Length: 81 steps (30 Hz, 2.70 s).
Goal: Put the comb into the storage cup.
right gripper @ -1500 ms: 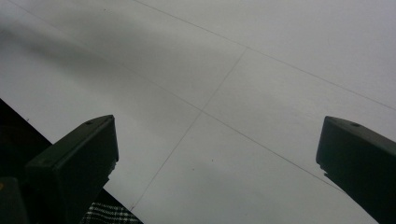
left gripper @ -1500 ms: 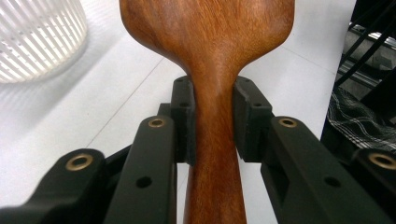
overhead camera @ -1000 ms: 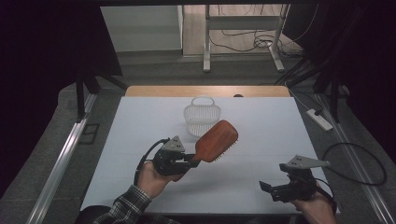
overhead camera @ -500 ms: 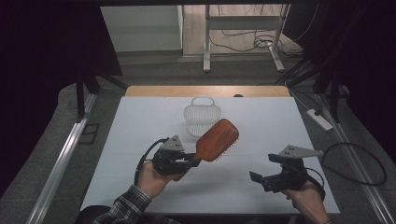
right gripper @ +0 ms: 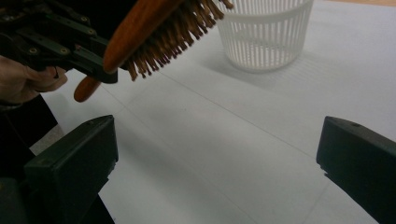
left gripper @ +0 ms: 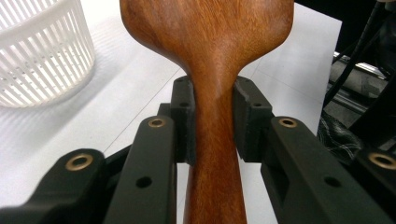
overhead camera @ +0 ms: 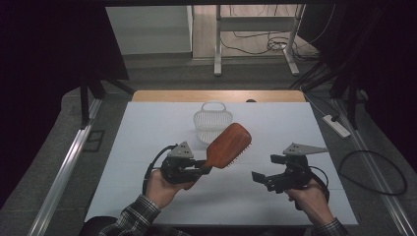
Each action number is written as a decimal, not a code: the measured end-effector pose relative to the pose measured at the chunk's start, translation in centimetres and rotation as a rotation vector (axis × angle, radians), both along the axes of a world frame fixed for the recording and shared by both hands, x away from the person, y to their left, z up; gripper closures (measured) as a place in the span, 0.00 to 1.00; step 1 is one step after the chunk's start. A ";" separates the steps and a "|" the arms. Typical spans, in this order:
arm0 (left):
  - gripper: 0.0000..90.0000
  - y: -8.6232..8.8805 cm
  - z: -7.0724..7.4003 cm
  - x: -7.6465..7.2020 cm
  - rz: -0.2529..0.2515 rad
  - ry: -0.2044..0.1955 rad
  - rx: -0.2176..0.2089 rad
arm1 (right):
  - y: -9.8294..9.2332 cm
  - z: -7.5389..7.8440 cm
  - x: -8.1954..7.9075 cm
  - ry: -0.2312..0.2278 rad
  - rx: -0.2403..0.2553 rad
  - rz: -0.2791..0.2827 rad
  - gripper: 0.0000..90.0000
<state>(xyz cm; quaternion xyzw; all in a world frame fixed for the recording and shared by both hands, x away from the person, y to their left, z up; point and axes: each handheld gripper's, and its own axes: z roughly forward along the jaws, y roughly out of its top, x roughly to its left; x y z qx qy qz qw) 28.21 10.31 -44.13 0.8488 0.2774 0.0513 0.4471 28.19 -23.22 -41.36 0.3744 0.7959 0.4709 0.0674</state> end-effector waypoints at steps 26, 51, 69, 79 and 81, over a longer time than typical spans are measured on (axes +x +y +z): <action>0.81 -0.6 -0.2 -0.1 0.006 -0.023 -0.009 | 3.7 1.6 2.2 0.053 0.006 -0.005 0.00; 0.81 -0.5 0.1 -0.2 0.012 -0.047 -0.031 | 6.7 1.9 5.1 0.121 0.043 -0.001 0.00; 0.81 -0.7 -0.1 -0.2 0.024 -0.056 -0.038 | 7.4 1.7 6.1 0.158 0.123 -0.005 0.22; 0.81 -1.1 -0.5 -0.1 0.026 -0.057 -0.008 | 6.7 1.4 6.4 0.227 0.204 0.007 0.38; 0.81 -1.2 -0.6 -0.1 0.023 -0.055 -0.002 | 6.3 1.2 6.7 0.274 0.255 0.007 0.44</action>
